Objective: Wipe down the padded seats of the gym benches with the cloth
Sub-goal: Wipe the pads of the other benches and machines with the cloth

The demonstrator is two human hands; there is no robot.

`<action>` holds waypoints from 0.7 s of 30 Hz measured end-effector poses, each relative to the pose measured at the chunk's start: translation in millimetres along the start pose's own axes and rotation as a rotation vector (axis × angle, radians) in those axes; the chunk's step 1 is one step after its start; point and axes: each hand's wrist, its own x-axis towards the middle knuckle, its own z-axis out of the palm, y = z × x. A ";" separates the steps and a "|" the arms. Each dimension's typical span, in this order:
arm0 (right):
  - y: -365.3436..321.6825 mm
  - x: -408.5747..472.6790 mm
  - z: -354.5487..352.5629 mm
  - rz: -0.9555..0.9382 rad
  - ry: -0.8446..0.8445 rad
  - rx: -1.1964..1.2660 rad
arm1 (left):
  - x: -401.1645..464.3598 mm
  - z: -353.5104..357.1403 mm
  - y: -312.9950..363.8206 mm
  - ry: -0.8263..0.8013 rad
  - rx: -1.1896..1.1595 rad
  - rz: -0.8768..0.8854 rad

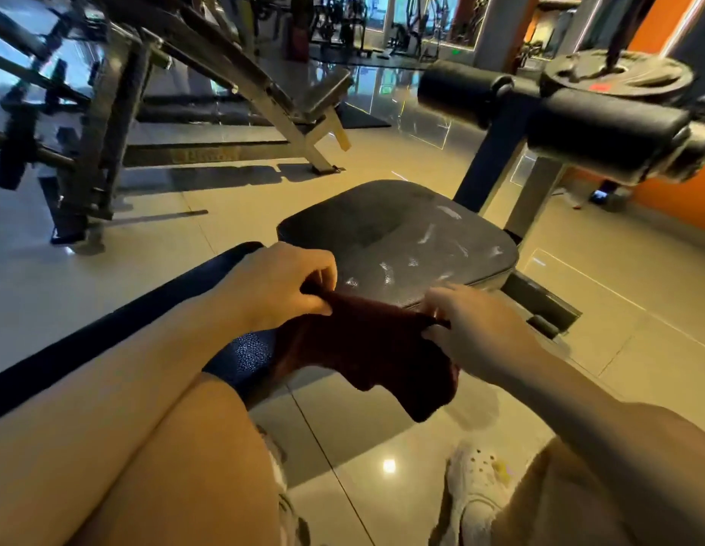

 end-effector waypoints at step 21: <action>104.1 30.9 25.7 -0.083 -0.060 0.191 | 31.2 25.6 -10.9 -0.149 -0.245 -0.254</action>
